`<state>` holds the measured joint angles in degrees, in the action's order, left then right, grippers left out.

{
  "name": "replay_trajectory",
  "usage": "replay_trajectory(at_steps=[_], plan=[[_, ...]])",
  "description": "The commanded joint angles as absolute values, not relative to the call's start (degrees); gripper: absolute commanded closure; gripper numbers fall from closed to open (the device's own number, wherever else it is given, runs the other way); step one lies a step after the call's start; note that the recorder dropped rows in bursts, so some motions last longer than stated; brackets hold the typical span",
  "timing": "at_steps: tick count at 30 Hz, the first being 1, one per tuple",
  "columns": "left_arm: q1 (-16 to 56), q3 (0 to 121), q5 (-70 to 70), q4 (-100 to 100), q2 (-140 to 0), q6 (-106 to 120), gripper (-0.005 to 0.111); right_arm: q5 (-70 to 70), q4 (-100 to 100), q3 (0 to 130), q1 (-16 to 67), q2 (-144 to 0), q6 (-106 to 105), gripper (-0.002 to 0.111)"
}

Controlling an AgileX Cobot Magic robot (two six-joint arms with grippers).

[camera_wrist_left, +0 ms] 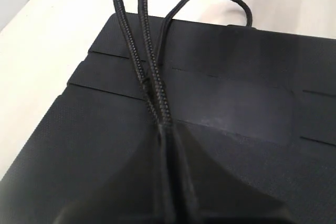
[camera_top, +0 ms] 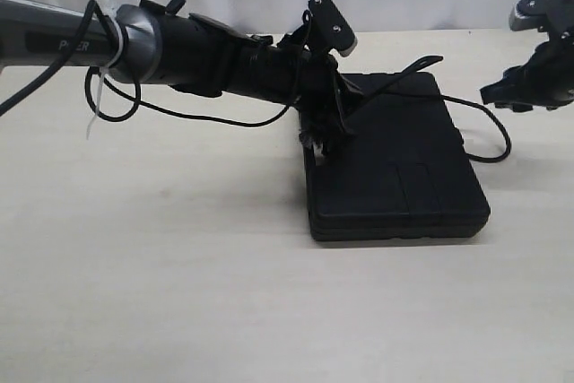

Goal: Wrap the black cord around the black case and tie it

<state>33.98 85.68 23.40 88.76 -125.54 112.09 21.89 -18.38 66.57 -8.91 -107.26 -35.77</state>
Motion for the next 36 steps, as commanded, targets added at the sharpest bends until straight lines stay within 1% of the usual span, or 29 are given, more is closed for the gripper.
replay_trajectory(at_steps=[1,4,6,9,10,11,13,14,15,19,26,32,36], plan=[[34.0,86.1,23.9,89.1,-125.5,112.2,0.107,24.9,-22.4,73.2,-9.1,-115.9,-44.7,0.063],[34.0,86.1,23.9,89.1,-125.5,112.2,0.107,20.1,-22.4,73.9,-9.1,-118.2,-46.4,0.063],[34.0,86.1,23.9,89.1,-125.5,112.2,0.107,19.4,-22.5,73.9,-9.1,-119.6,-47.9,0.063],[34.0,86.1,23.9,89.1,-125.5,112.2,0.107,14.6,-23.5,73.9,-6.3,-120.5,-50.3,0.064],[34.0,86.1,23.9,89.1,-125.5,112.2,0.107,14.4,-23.4,73.9,-5.6,-120.6,-50.3,0.066],[34.0,86.1,23.9,89.1,-125.5,112.2,0.107,14.4,-22.9,73.9,-4.7,-120.6,-50.3,0.071],[34.0,86.1,23.9,89.1,-125.5,112.2,0.107,15.3,-22.4,73.9,-3.4,-120.6,-50.3,0.086],[34.0,86.1,23.9,89.1,-125.5,112.2,0.107,15.8,-22.4,73.9,-2.9,-120.6,-50.3,0.096],[34.0,86.1,23.9,89.1,-125.5,112.2,0.107,16.3,-22.4,73.9,-2.5,-120.4,-50.3,0.104],[34.0,86.1,23.9,89.1,-125.5,112.2,0.107,19.3,-20.6,73.9,-1.9,-119.7,-49.5,0.104],[34.0,86.1,23.8,89.1,-125.5,112.2,0.107,19.7,-7.0,69.9,-2.7,-114.4,-34.0,0.104],[34.0,86.1,23.3,89.2,-125.5,112.2,0.107,19.6,-6.8,64.7,-2.7,-109.0,-33.7,0.104],[34.0,86.1,20.0,91.1,-125.5,112.2,0.107,18.5,-6.8,59.9,-2.7,-105.6,-31.2,0.104]])
